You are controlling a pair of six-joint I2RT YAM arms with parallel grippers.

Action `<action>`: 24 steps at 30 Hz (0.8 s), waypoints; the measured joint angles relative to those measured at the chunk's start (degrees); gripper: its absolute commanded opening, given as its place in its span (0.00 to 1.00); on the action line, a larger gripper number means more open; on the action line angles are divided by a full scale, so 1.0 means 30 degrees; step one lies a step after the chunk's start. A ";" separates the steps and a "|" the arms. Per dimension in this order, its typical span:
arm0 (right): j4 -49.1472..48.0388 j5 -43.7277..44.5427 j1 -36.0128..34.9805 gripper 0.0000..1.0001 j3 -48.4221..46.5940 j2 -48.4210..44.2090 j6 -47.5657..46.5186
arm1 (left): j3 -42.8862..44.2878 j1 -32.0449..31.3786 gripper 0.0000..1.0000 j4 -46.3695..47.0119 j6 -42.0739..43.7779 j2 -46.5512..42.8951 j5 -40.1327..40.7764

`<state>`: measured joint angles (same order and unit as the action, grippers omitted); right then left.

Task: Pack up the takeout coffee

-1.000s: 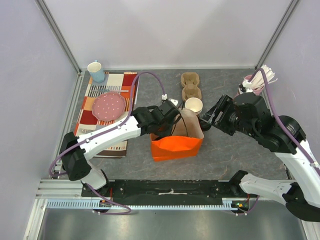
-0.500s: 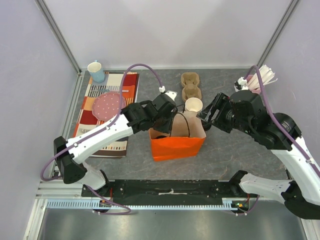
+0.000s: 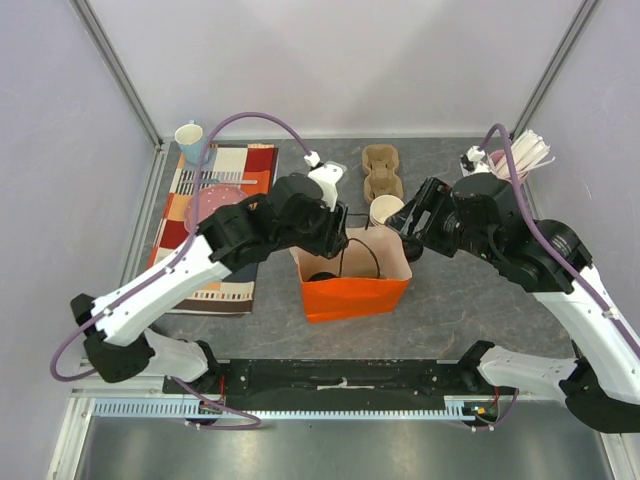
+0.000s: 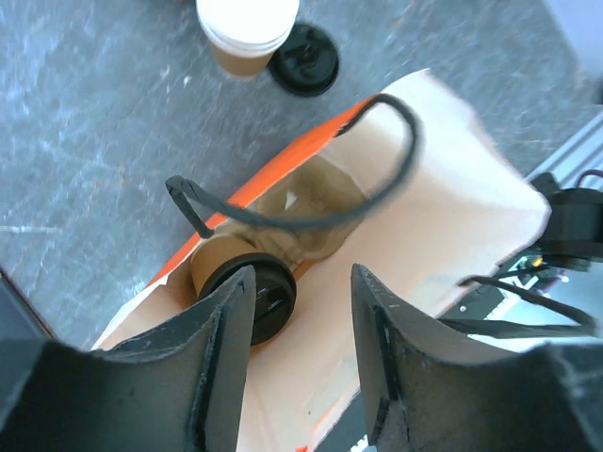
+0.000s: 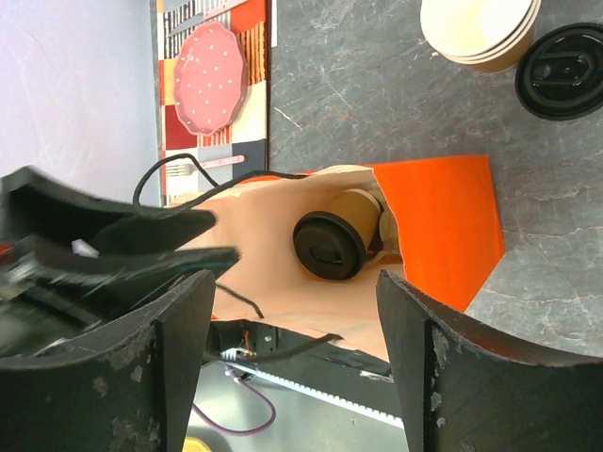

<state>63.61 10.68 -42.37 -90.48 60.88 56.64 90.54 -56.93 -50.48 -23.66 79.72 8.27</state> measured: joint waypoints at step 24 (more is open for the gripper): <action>-0.1821 0.0597 0.0284 0.85 -0.1683 0.2820 -0.1428 | -0.1260 0.0022 0.63 0.5610 0.6273 -0.4605 0.3038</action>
<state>58.15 12.47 -41.52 -95.53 69.34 52.36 86.76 -56.86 -33.65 -4.84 65.91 17.39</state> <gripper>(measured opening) 0.848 0.621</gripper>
